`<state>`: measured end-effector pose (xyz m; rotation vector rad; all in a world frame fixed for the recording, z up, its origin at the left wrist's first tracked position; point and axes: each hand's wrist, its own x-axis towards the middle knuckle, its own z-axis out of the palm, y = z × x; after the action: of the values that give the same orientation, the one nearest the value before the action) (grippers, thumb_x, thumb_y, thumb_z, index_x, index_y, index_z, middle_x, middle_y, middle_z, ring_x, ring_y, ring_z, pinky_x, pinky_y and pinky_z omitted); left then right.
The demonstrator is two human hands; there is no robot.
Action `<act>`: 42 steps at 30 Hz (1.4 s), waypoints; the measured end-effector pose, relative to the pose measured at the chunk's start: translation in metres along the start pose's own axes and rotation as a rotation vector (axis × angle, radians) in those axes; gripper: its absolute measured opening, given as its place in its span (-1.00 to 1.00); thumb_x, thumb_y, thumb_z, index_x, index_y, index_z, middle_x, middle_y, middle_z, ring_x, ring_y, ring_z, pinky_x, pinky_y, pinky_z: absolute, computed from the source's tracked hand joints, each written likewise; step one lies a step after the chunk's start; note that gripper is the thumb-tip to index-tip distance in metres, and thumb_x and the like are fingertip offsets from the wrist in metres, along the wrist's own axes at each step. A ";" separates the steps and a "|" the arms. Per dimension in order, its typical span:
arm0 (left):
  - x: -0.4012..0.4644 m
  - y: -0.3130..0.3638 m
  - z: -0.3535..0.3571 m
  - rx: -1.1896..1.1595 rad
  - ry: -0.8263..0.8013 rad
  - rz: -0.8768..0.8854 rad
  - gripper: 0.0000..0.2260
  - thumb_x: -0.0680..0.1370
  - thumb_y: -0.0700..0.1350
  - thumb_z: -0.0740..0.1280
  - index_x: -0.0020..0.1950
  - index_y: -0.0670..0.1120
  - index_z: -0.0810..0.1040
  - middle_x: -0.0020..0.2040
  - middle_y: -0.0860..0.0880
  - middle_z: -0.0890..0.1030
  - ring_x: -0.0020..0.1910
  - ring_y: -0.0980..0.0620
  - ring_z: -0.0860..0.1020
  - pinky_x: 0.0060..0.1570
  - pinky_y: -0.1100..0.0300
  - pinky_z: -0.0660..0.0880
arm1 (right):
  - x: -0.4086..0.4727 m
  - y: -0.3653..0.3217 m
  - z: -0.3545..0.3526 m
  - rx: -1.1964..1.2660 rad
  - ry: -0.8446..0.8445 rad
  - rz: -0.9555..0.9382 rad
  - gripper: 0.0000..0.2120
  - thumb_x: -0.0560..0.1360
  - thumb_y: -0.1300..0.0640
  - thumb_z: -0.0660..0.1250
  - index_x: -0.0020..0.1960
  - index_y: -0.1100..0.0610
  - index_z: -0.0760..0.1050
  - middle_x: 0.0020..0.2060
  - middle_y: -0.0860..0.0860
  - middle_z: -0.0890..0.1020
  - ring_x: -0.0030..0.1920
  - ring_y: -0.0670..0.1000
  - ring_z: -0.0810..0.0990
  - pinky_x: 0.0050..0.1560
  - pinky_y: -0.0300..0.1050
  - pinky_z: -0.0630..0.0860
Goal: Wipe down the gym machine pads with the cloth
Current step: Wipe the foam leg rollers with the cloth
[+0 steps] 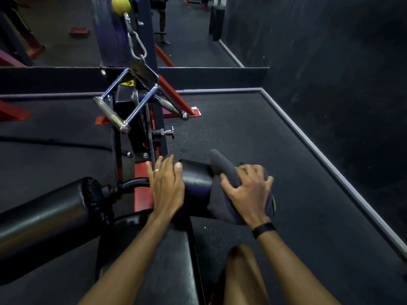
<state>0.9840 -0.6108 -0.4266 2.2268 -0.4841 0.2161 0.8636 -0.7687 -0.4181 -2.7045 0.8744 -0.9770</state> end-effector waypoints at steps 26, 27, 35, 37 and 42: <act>-0.035 -0.020 -0.013 -0.121 0.318 0.090 -0.65 0.57 -0.06 0.14 0.19 -0.10 0.64 0.22 0.00 0.63 0.25 0.04 0.50 0.37 -0.06 0.14 | -0.012 -0.060 0.006 0.057 0.033 -0.243 -0.67 0.39 -0.27 0.36 -0.09 -0.02 0.59 -0.13 -0.06 0.59 -0.04 0.10 0.53 -0.04 0.08 0.30; -0.023 -0.009 -0.013 -0.104 0.289 0.037 -0.63 0.58 -0.01 0.12 0.20 -0.09 0.63 0.21 -0.01 0.64 0.24 0.03 0.50 0.37 -0.06 0.15 | -0.015 -0.047 0.003 0.046 0.059 -0.219 -0.69 0.39 -0.26 0.37 -0.10 -0.03 0.60 -0.12 -0.07 0.60 -0.03 0.10 0.54 -0.03 0.08 0.31; -0.002 0.007 0.015 0.125 -0.026 -0.044 -0.48 0.60 0.09 -0.04 0.27 -0.12 0.59 0.20 -0.03 0.65 0.33 -0.03 0.47 0.49 -0.16 -0.16 | 0.007 0.022 -0.017 0.071 -0.079 0.364 -0.63 0.47 -0.27 0.24 -0.15 0.01 0.59 -0.09 -0.02 0.62 0.06 0.16 0.52 0.10 0.15 0.32; -0.009 0.003 0.016 0.096 0.031 -0.002 -0.50 0.62 0.07 -0.02 0.28 -0.13 0.59 0.22 -0.02 0.64 0.34 -0.04 0.46 0.47 -0.20 -0.10 | 0.028 0.019 -0.016 0.088 -0.207 0.447 -0.66 0.51 -0.24 0.25 -0.09 -0.01 0.62 -0.04 0.01 0.66 0.13 0.17 0.52 0.17 0.17 0.30; -0.026 -0.005 0.017 0.000 0.086 0.062 -0.57 0.65 0.03 0.03 0.37 -0.07 0.53 0.36 0.04 0.56 0.41 0.04 0.40 0.44 -0.20 -0.01 | 0.067 -0.025 -0.002 -0.149 -0.421 0.256 -0.53 0.47 -0.27 0.20 0.03 0.06 0.66 0.06 0.09 0.68 0.19 0.16 0.52 0.21 0.13 0.31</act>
<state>0.9622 -0.6140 -0.4496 2.1943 -0.5061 0.3429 0.9157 -0.7855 -0.3723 -2.6704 1.1942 -0.2853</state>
